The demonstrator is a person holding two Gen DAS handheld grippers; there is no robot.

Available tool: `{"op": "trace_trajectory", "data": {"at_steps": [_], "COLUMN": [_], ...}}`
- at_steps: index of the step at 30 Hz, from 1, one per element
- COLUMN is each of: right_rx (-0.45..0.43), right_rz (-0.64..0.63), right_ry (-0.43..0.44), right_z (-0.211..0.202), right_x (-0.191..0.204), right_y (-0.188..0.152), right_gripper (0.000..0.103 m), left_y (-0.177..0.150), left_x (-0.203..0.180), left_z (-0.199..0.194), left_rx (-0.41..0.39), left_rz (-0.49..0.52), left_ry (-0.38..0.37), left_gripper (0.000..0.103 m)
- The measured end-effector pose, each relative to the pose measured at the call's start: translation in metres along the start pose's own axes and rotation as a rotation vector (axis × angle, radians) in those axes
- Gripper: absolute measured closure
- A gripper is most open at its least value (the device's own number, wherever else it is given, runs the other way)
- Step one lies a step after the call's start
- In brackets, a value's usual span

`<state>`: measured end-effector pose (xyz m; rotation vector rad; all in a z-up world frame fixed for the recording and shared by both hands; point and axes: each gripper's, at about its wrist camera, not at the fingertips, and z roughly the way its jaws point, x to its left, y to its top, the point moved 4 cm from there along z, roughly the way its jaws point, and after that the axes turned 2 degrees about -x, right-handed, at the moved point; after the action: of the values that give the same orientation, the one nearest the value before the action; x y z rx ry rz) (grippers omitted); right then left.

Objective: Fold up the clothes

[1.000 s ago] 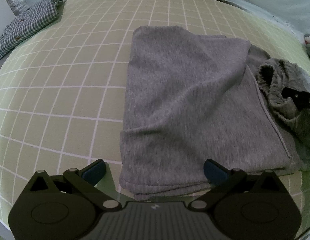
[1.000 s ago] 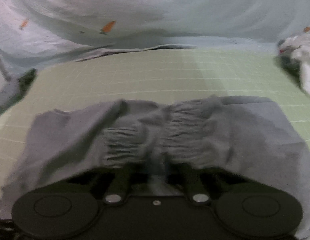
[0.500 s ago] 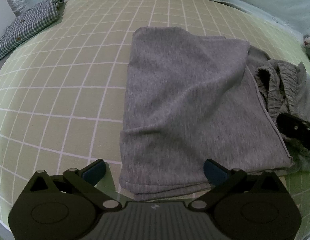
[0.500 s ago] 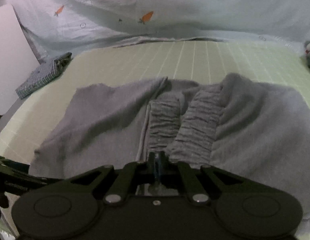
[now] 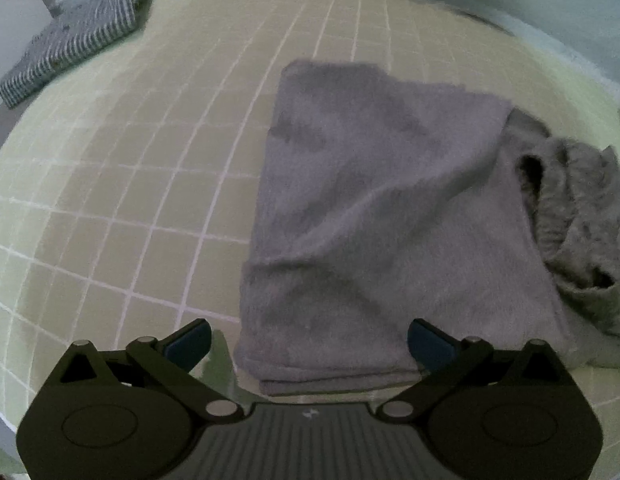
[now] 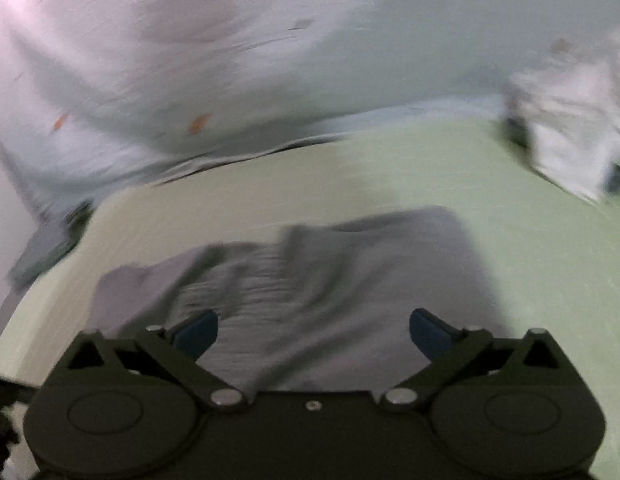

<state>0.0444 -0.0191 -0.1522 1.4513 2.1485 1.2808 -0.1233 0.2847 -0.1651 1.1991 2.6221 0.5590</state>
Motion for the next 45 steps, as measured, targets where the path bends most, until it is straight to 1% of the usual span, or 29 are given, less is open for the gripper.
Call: {"op": "trace_trajectory", "data": {"at_steps": [2, 4, 7, 10, 14, 17, 19, 21, 23, 24, 25, 26, 27, 28, 31, 33, 36, 39, 41, 45], "right_rx": [-0.024, -0.027, 0.014, 0.069, 0.127, 0.133, 0.134, 0.138, 0.136, 0.140, 0.149, 0.166, 0.180, 0.189, 0.176, 0.136, 0.072, 0.031, 0.010, -0.016], "right_rz": [0.059, 0.099, 0.115, 0.120, 0.198, 0.178, 0.191, 0.233, 0.295, 0.320, 0.325, 0.297, 0.276, 0.266, 0.268, 0.246, 0.170, 0.057, 0.007, -0.091], "right_ry": [-0.064, -0.114, -0.145, -0.154, -0.138, -0.125, -0.128, -0.114, -0.064, -0.040, -0.032, -0.050, -0.061, -0.062, -0.061, -0.050, -0.025, 0.003, 0.034, 0.122], "right_z": [-0.002, 0.001, 0.013, 0.028, 0.041, 0.044, 0.045, 0.046, 0.046, 0.048, 0.050, 0.053, 0.055, 0.057, 0.053, 0.046, 0.033, 0.026, 0.025, 0.026], "right_x": [-0.028, -0.053, -0.077, -0.092, -0.100, -0.092, -0.089, -0.089, -0.092, -0.092, -0.092, -0.089, -0.086, -0.082, -0.072, -0.061, -0.034, 0.005, 0.032, 0.095], "right_y": [-0.001, -0.001, -0.003, -0.007, -0.013, -0.013, -0.012, -0.009, -0.004, -0.003, -0.002, -0.001, 0.000, 0.002, 0.009, 0.018, 0.036, 0.053, 0.062, 0.071], "right_gripper": [0.000, 0.000, 0.000, 0.000, 0.000, 0.000, 0.000, 0.000, 0.013, 0.033, 0.056, 0.070, 0.075, 0.083, 0.090, 0.091, 0.092, 0.092, 0.092, 0.092], "left_y": [0.003, 0.004, 0.001, -0.007, -0.012, -0.012, -0.011, -0.009, -0.008, -0.007, -0.006, -0.005, -0.002, 0.000, 0.009, 0.014, 0.018, 0.020, 0.020, 0.017], "left_x": [-0.006, -0.012, -0.018, -0.021, -0.020, -0.019, -0.020, -0.020, -0.021, -0.021, -0.021, -0.021, -0.020, -0.019, -0.014, -0.012, -0.005, 0.004, 0.010, 0.029], "left_z": [-0.007, -0.011, -0.016, -0.019, -0.019, -0.018, -0.016, -0.015, -0.013, -0.012, -0.011, -0.010, -0.010, -0.009, -0.009, -0.009, -0.007, -0.006, -0.007, -0.009], "left_rx": [-0.024, -0.034, -0.038, -0.031, -0.017, -0.016, -0.016, -0.016, -0.016, -0.016, -0.016, -0.016, -0.019, -0.022, -0.037, -0.045, -0.046, -0.045, -0.047, -0.051], "left_rz": [0.009, 0.024, 0.042, 0.036, 0.015, -0.005, -0.005, -0.004, -0.004, -0.004, -0.004, -0.003, -0.002, -0.001, -0.006, -0.003, 0.002, 0.005, 0.012, 0.029], "left_ry": [0.001, 0.016, 0.043, 0.049, 0.071, 0.071, 0.066, 0.061, 0.056, 0.054, 0.051, 0.051, 0.056, 0.058, 0.043, 0.038, 0.029, 0.019, 0.019, 0.026], "left_gripper": [0.000, 0.000, 0.000, 0.000, 0.000, 0.000, 0.000, 0.000, 0.000, 0.000, 0.000, 0.000, 0.000, 0.000, 0.000, 0.000, 0.000, 0.000, 0.000, 0.000]}}
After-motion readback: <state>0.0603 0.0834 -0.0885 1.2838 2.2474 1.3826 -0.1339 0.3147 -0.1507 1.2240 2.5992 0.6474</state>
